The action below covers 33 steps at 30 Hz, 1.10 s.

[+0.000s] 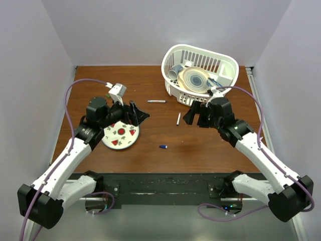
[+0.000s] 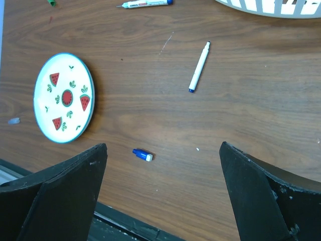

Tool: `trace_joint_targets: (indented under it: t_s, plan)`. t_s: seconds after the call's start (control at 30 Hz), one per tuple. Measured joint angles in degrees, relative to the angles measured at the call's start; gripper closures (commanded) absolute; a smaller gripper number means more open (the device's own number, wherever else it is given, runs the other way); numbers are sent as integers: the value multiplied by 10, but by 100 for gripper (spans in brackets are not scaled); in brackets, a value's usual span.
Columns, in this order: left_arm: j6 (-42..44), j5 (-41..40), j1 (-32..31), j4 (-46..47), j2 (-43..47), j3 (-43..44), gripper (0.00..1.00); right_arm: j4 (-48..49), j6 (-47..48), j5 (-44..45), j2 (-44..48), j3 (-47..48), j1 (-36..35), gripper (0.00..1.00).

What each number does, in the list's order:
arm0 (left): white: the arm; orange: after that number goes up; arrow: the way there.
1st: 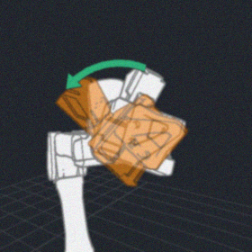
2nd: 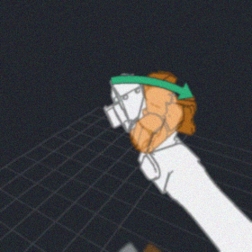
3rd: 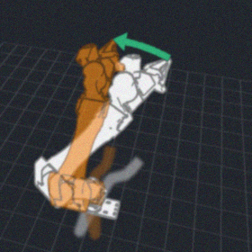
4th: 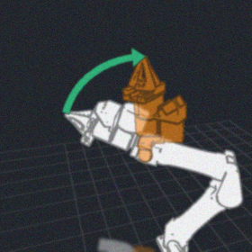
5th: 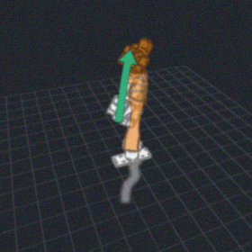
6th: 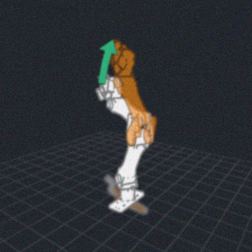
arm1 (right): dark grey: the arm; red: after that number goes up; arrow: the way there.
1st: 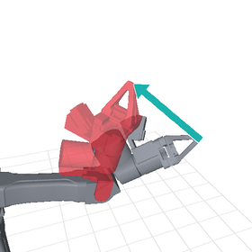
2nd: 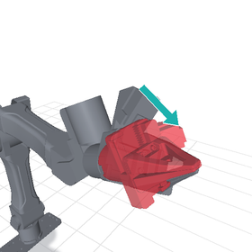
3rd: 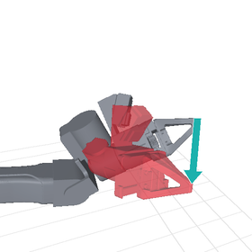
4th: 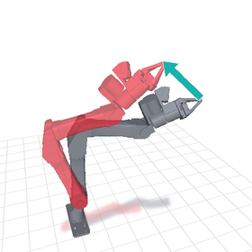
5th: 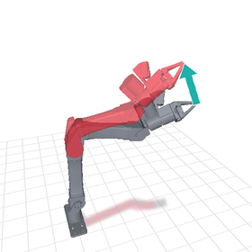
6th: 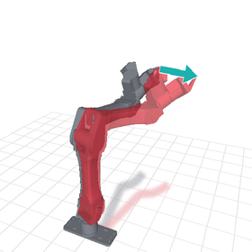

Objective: Insert the pens into the pen caps

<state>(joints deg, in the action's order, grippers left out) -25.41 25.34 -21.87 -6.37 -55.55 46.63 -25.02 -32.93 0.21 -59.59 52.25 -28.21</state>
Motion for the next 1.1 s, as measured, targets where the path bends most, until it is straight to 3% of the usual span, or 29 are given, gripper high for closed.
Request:
trace_joint_targets:
  t_s: [0.3, 0.57, 0.9, 1.1]
  plan:
    - [5, -19, 0, -25, 23, 0, 0, 5, -27, 16, -79, 5, -1, 28]
    - [9, -64, 0, -27, 67, 0, 0, -8, -59, 114, -248, 105, -39, 46]
    - [10, -82, 0, -27, 73, -3, 0, -2, -71, 184, -422, 186, -62, 54]
    - [10, -82, 0, -28, 71, -5, 0, 17, -67, 203, -459, 194, -63, 59]
